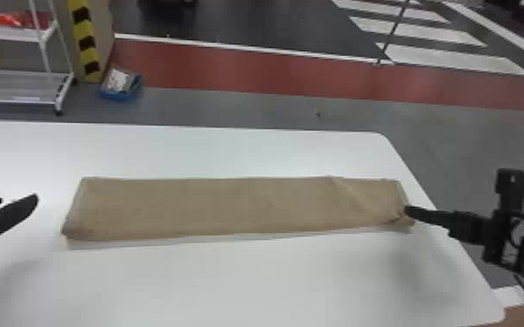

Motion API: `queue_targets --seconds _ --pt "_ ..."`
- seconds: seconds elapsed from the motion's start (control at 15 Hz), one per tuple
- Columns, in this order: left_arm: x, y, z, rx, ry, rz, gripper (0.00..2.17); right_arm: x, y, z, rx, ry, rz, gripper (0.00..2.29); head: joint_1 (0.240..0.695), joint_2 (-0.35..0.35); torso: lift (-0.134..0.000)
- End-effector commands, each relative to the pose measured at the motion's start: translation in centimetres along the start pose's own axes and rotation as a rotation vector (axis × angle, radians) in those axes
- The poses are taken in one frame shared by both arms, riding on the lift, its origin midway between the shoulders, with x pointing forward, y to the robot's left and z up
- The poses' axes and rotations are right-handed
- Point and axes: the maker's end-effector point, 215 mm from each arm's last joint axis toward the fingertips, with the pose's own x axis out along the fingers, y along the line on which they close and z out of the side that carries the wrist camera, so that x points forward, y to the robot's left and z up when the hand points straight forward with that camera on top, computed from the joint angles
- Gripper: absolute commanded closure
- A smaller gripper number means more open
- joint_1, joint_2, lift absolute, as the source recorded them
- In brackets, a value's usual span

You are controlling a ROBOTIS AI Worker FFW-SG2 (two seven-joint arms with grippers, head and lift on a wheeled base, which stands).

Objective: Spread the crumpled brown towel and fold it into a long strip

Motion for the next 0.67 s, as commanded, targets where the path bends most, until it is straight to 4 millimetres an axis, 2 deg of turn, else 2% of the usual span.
queue_targets --seconds 0.0,0.07,0.2,0.27,0.4,0.6 --pt "0.6 -2.4 -0.3 -0.004 0.002 -0.061 0.11 -0.2 -0.2 -2.4 -0.039 0.033 -0.022 0.38 0.695 -0.254 -0.123" --pt "1.2 -4.0 -0.8 0.000 0.014 -0.100 0.15 0.0 0.0 -3.1 -0.043 0.037 -0.019 0.41 0.695 -0.271 -0.123" --pt "2.9 -8.0 -2.9 0.003 0.054 -0.175 0.27 0.2 0.6 -3.3 -0.050 0.020 -0.010 0.41 0.695 -0.297 -0.123" --pt "3.6 -9.9 -3.1 0.015 0.056 -0.212 0.28 0.1 0.9 -3.2 -0.054 0.012 -0.008 0.41 0.695 -0.310 -0.123" --pt "5.8 -13.5 -5.1 0.050 0.094 -0.261 0.52 0.0 1.4 -3.0 -0.058 0.004 -0.001 0.41 0.695 -0.345 -0.123" --pt "8.4 -15.9 -7.9 0.126 0.137 -0.274 0.52 -0.3 1.6 -2.8 -0.058 -0.002 0.002 0.41 0.695 -0.350 -0.123"
